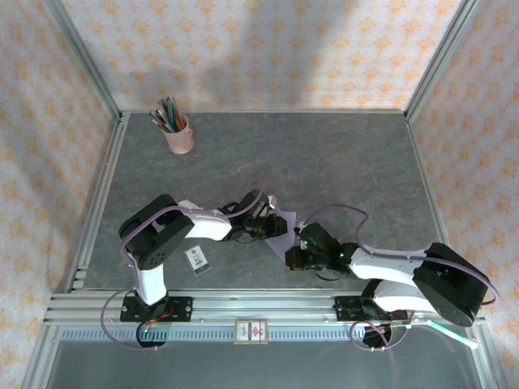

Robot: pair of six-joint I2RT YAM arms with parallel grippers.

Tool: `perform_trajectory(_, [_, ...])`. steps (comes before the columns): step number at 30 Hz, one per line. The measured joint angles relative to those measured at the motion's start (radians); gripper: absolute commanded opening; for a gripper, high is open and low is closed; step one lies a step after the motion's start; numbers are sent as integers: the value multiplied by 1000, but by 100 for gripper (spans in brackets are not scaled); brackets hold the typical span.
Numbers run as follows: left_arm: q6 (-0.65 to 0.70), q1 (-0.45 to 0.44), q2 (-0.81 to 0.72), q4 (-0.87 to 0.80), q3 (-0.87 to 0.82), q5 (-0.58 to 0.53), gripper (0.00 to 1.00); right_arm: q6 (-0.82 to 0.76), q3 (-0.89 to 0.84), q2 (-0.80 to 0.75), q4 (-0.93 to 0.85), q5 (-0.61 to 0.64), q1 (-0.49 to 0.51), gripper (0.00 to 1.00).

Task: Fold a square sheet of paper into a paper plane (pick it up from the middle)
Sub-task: Fourth fold the wing at the center of the table.

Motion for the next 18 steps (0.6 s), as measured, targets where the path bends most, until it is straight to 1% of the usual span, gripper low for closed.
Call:
perform_trajectory(8, [0,0,0,-23,12,-1,29,19,-36,-45,8,-8,-1,0])
perform_trajectory(14, [12,0,0,-80,51,-16,32,67,-36,-23,29,-5,-2,0])
perform_trajectory(18, [18,0,-8,-88,76,-19,32,106,-38,-10,53,-7,-2,0])
